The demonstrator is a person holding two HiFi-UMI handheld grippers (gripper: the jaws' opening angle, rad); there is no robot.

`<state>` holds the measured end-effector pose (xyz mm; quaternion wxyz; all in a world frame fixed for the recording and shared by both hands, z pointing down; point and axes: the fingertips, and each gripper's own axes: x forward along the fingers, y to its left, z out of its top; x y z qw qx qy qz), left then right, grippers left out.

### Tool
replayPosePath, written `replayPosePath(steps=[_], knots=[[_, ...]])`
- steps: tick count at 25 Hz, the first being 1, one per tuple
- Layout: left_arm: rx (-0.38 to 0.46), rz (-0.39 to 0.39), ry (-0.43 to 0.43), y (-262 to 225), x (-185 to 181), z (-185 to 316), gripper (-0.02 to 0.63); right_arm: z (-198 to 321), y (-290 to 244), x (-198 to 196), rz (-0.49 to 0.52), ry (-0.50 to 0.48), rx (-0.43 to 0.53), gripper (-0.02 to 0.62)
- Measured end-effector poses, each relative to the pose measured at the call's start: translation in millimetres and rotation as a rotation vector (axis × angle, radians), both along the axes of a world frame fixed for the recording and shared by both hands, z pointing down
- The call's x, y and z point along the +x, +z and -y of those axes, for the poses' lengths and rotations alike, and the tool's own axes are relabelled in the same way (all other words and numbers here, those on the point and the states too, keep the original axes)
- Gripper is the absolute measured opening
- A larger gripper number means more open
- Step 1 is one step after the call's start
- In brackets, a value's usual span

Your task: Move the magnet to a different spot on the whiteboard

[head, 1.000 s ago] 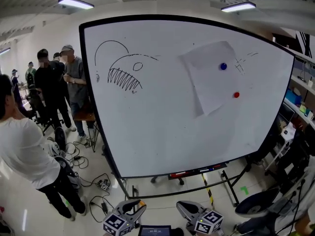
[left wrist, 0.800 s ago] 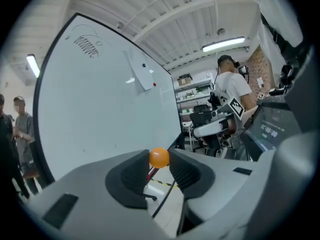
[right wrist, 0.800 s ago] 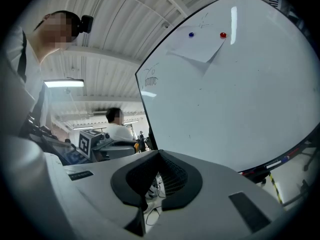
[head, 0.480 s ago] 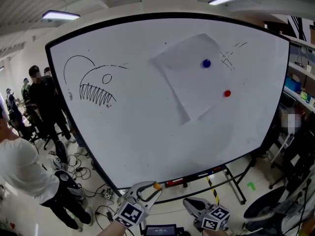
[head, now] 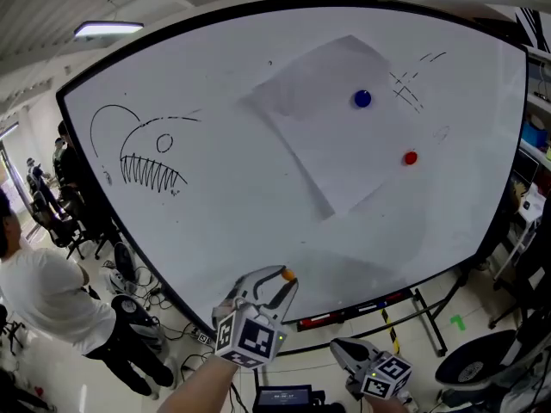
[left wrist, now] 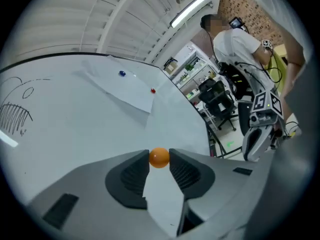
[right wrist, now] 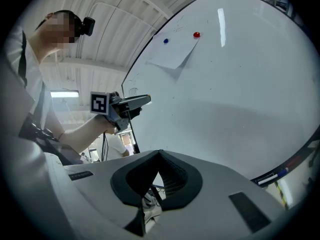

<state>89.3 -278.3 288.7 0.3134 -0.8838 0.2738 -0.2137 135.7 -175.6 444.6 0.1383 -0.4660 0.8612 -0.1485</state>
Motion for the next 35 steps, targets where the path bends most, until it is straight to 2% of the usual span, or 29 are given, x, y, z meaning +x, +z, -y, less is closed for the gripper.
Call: replayPosePath(steps=[5, 11, 15, 26, 32, 35], knots=[[0.098, 0.014, -0.125, -23, 14, 35, 0.137, 21, 0, 9, 0.013, -0.045, 0.014, 0.034], [0.27, 0.116, -0.285, -33, 27, 61, 0.137, 42, 0, 17, 0.002, -0.111, 0.026, 0.034], [0.313, 0.156, -0.348, -37, 40, 67, 0.137, 51, 1, 25, -0.008, -0.141, 0.034, 0.034], [0.4, 0.249, -0.408, -29, 59, 82, 0.161, 70, 8, 41, 0.015, -0.166, 0.033, 0.034], [0.419, 0.254, -0.401, -28, 59, 82, 0.166, 78, 4, 42, 0.01, -0.172, 0.037, 0.034], [0.426, 0.243, -0.398, -28, 55, 80, 0.196, 80, 3, 41, 0.008, -0.171, 0.037, 0.034]])
